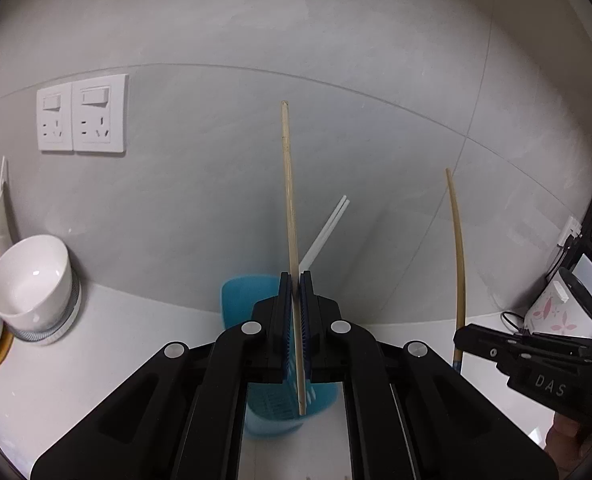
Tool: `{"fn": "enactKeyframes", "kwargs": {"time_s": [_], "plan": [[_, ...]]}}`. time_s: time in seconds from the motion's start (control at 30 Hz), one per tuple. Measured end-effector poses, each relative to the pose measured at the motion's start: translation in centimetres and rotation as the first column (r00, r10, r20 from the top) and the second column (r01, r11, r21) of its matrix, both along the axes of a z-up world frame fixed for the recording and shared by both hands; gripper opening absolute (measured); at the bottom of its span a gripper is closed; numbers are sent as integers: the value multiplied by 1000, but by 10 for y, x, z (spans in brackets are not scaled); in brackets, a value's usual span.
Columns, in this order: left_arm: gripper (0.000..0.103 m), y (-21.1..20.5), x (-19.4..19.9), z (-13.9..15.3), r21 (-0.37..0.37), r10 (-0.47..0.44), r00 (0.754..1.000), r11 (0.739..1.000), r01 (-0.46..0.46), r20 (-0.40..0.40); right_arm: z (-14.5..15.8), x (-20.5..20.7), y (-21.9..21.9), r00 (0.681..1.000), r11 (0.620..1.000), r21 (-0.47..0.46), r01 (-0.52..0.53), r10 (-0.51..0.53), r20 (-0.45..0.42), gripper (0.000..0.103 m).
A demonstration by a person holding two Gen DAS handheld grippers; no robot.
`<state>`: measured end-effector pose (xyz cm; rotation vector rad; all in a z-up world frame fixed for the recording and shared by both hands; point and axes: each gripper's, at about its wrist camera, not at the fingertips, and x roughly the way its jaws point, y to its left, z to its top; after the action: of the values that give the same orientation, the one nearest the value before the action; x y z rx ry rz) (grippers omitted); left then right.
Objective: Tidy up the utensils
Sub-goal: 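Lift both held chopsticks and carry them over the blue utensil holder, then open the left gripper to drop its chopstick into the blue holder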
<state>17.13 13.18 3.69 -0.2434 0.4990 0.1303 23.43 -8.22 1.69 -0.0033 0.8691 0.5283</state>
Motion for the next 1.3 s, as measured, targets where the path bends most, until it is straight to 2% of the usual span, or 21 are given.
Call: {"fn": "enactKeyframes", "kwargs": {"time_s": [0.13,0.3,0.63,1.07,1.17,1.23,1.3], "plan": [[4,-3,10,-6,25,-19,998,1000,17,59,-6,5,7,1000,1000,4,-7,7,-2,7],[4,-3,20,-21,30,-27,996,999,25,84,-15,9,12,1000,1000,4,-5,5,-13,7],[4,-6,29,-52,25,-30,999,999,29,33,-29,12,16,999,1000,-2,-2,2,-42,7],[6,-12,35,-64,12,-64,997,998,64,-40,-33,7,20,998,1000,-9,-9,8,-59,7],[16,-7,30,-58,16,-55,996,998,57,-72,-33,6,20,998,1000,-9,-10,9,-61,7],[32,-10,28,-53,21,-46,995,999,48,-89,-32,7,20,998,1000,-9,-9,9,-57,7],[39,-10,24,-47,27,-39,994,999,42,-104,-31,7,19,998,1000,-5,-9,9,-54,7]]}}
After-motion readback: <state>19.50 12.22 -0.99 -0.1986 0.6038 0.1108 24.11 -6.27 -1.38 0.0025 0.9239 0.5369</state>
